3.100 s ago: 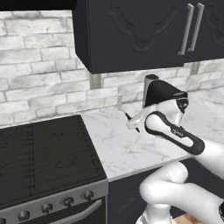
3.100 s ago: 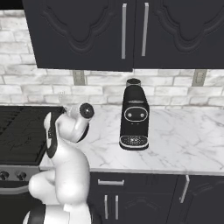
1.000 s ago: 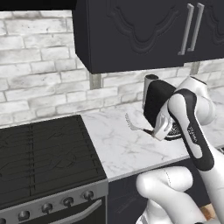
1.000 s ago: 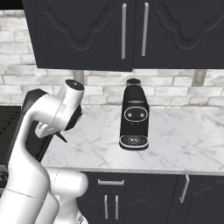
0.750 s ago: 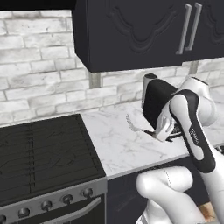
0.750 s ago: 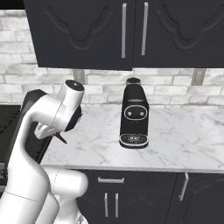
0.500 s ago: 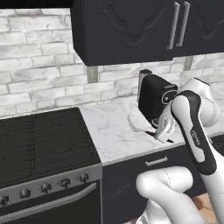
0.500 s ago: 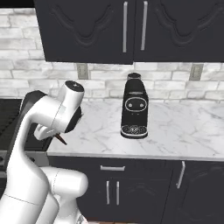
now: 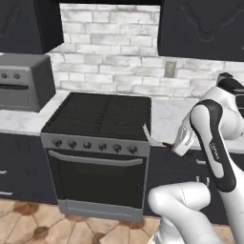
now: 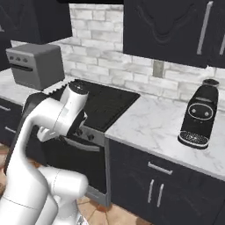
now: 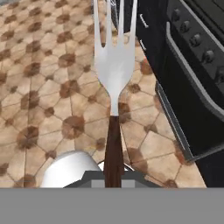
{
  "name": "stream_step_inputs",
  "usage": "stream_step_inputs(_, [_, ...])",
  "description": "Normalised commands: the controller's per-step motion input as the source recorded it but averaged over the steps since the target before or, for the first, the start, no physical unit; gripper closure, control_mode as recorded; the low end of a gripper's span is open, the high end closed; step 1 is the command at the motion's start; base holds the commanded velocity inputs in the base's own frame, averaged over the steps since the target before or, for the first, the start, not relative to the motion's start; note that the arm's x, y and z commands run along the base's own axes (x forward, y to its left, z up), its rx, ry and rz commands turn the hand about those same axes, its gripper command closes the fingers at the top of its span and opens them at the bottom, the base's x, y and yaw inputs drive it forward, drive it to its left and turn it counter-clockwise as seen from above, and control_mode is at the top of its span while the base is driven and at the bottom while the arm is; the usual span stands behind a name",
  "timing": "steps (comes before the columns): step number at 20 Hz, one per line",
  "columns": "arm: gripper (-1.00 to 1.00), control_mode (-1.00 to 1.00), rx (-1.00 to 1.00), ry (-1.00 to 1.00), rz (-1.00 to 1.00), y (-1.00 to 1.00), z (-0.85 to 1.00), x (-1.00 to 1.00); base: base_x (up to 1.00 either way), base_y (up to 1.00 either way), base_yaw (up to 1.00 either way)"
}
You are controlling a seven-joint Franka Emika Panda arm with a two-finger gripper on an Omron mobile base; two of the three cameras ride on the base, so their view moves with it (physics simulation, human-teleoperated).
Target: Organize the utensils by type. Pick up the wooden spoons from the counter and place them in the open cabinet. Then pick up the metallic utensils from the counter and place them in the open drawer.
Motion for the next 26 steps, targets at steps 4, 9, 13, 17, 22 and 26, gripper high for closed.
stream_step_inputs(4, [1.0,1.0,0.0,0.0,0.0,0.0,0.0,0.0,-0.34,-0.21,1.0])
stream_step_inputs(9, [1.0,1.0,0.0,0.0,0.0,0.0,0.0,0.0,-0.33,-0.2,1.0])
stream_step_inputs(13, [1.0,1.0,0.0,0.0,0.0,0.0,0.0,0.0,-0.47,-0.13,1.0])
stream_step_inputs(17, [1.0,1.0,0.0,0.0,0.0,0.0,0.0,0.0,-0.69,-0.02,0.92])
stream_step_inputs(22, [1.0,1.0,0.0,0.0,0.0,0.0,0.0,0.0,-0.76,0.0,0.81])
stream_step_inputs(26, [1.0,1.0,0.0,0.0,0.0,0.0,0.0,0.0,-0.82,0.07,0.57])
